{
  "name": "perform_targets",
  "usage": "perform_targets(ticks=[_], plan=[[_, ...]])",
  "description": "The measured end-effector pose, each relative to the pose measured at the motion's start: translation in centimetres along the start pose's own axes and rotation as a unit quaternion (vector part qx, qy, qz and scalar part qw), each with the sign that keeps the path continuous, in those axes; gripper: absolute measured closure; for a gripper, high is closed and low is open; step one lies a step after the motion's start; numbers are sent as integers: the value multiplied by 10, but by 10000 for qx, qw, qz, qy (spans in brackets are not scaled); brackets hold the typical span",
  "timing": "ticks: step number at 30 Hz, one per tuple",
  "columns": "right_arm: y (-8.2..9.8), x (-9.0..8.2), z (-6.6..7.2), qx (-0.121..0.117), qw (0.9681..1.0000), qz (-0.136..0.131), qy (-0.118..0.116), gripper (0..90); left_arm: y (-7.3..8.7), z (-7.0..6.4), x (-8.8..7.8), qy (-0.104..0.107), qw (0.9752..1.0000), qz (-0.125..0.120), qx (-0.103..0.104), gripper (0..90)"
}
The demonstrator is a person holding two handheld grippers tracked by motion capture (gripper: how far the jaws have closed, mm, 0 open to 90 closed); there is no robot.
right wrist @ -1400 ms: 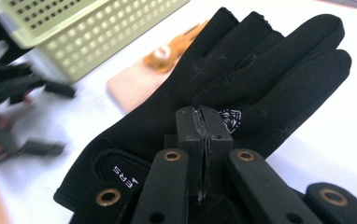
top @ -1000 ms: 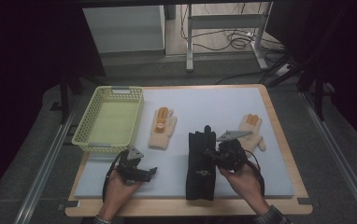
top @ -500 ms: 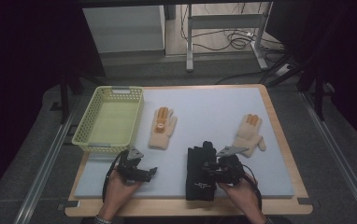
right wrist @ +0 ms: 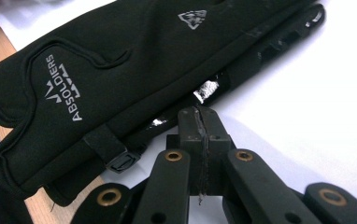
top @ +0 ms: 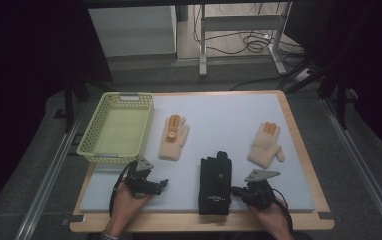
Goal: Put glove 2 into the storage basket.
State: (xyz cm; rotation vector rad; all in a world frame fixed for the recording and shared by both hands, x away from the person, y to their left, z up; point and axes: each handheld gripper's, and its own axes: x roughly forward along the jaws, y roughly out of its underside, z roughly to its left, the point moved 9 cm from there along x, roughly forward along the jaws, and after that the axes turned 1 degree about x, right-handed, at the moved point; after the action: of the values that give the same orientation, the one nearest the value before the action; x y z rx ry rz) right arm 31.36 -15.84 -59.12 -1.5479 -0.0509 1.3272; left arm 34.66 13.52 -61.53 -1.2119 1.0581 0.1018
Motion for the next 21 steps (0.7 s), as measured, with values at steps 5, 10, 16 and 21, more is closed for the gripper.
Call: perform_targets(ticks=[5, 10, 16, 21], plan=[[-3, 8, 11, -135, 9998, 18, -168, 883, 0, 0, 0, 14, 10000, 8, 4, 64], [-11, 20, 23, -176, 9994, 41, -286, 883, 1, 1, -1, -26, 10000, 48, 44, 38], [-20, 32, 29, -280, 9992, 22, -302, 882, 6, 13, -5, -175, 9998, 58, -3, 15], [-27, 40, 33, -359, 9989, 30, -315, 881, 8, 18, -6, -164, 9998, 92, -54, 11]])
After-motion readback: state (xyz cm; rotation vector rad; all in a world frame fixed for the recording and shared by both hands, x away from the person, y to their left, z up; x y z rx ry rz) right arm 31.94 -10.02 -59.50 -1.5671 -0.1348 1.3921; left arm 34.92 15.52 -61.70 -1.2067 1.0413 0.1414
